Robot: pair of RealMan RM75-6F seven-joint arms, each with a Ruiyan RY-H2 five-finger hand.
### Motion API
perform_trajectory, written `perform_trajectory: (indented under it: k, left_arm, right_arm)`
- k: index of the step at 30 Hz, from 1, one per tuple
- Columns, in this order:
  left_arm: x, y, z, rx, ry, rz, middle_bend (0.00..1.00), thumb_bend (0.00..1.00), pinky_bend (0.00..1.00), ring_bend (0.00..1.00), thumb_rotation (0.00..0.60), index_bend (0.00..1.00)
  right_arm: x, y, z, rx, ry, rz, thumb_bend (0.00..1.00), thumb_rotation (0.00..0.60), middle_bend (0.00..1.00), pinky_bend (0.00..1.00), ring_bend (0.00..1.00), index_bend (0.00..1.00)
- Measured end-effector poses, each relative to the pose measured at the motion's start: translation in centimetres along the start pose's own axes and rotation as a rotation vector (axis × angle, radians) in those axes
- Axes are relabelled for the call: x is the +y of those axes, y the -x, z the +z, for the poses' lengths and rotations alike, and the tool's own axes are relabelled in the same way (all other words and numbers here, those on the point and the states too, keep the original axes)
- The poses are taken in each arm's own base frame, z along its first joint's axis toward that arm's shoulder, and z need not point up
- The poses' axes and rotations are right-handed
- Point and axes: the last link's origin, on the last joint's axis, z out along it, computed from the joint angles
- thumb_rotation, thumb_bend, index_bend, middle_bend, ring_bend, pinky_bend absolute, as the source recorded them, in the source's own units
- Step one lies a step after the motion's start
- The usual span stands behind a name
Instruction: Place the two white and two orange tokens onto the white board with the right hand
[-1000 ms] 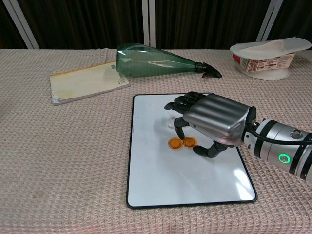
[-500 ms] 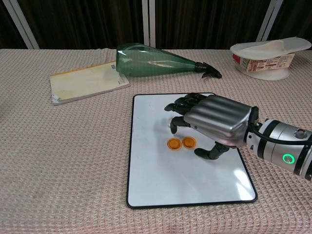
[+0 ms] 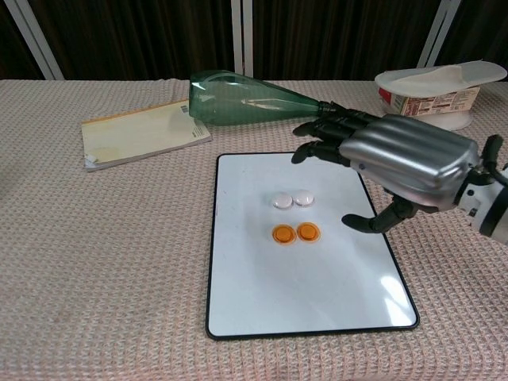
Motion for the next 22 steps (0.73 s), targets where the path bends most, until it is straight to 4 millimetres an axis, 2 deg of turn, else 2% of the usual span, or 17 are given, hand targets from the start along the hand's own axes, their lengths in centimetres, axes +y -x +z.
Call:
perform_trajectory:
  k: [4, 7, 12, 18, 22]
  left_arm:
    - [0.2, -0.1, -0.1, 0.004, 0.004, 0.008, 0.11, 0.11, 0.15, 0.09, 0.600, 0.18]
    - [0.5, -0.2, -0.1, 0.010, 0.010, 0.014, 0.11, 0.11, 0.15, 0.09, 0.600, 0.18]
    - [1.0, -0.5, -0.3, 0.024, 0.014, 0.034, 0.11, 0.11, 0.15, 0.09, 0.600, 0.18]
    - [1.3, -0.9, -0.5, 0.027, 0.010, 0.056, 0.11, 0.11, 0.15, 0.09, 0.600, 0.18]
    - [1.3, -0.7, -0.6, 0.017, 0.008, 0.074, 0.11, 0.11, 0.15, 0.09, 0.600, 0.18]
  right_arm:
    - [3.1, -1.1, -2.5, 0.068, 0.082, 0.050, 0.24, 0.600, 0.00, 0.00, 0.00, 0.01]
    - [6.2, -1.6, -5.0, 0.128, 0.174, 0.062, 0.22, 0.600, 0.00, 0.00, 0.00, 0.00]
    - [11.6, -1.1, -10.7, 0.144, 0.388, 0.045, 0.21, 0.600, 0.00, 0.00, 0.00, 0.00]
    - [15.3, -0.3, -16.8, 0.112, 0.649, 0.066, 0.21, 0.600, 0.00, 0.00, 0.00, 0.00]
    - [16.2, -0.1, -18.7, 0.112, 0.729, 0.061, 0.21, 0.600, 0.00, 0.00, 0.00, 0.00]
